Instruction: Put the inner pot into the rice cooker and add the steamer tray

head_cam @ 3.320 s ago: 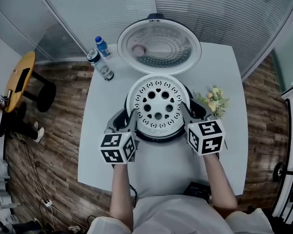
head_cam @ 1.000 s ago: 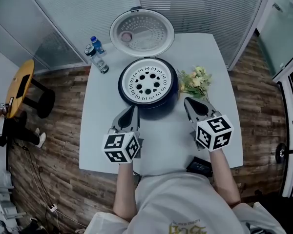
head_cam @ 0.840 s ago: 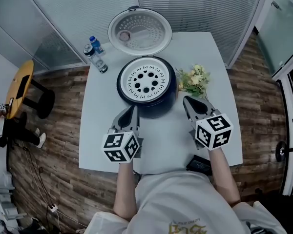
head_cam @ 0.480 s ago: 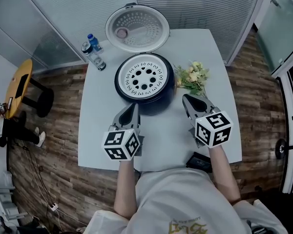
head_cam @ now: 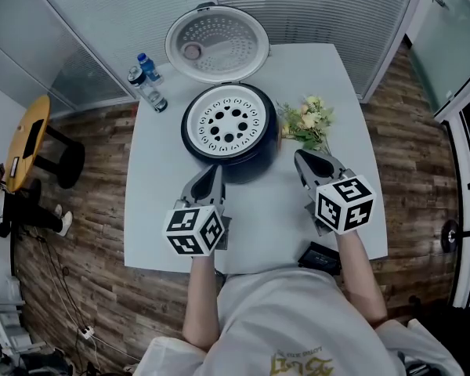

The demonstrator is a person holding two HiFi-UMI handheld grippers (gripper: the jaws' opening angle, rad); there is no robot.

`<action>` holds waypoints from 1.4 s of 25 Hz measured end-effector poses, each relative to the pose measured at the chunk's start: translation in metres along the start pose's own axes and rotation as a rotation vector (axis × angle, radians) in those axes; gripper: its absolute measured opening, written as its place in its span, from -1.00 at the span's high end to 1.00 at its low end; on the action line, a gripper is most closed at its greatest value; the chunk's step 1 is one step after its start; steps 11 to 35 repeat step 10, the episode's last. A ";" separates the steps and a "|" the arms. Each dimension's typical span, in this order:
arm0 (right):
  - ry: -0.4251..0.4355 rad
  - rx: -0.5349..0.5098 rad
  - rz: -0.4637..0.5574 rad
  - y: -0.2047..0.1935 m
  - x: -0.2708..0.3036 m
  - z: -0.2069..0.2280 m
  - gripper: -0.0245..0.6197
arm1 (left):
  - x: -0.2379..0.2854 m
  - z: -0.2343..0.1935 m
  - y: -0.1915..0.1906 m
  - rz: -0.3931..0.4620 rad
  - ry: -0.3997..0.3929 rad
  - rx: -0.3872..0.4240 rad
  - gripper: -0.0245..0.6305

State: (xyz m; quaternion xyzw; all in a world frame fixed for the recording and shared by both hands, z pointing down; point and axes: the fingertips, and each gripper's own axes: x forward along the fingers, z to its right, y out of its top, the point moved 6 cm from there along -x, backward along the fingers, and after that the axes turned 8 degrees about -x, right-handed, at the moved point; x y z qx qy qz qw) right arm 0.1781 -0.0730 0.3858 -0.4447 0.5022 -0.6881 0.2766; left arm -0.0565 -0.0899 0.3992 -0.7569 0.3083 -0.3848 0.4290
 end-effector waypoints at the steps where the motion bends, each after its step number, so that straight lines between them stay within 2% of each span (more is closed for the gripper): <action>1: 0.000 0.001 0.001 0.000 0.000 0.000 0.88 | 0.000 0.001 0.000 -0.002 -0.002 -0.001 0.89; 35: 0.002 0.012 0.006 0.002 0.003 0.002 0.88 | 0.003 -0.003 -0.002 -0.013 -0.010 -0.006 0.89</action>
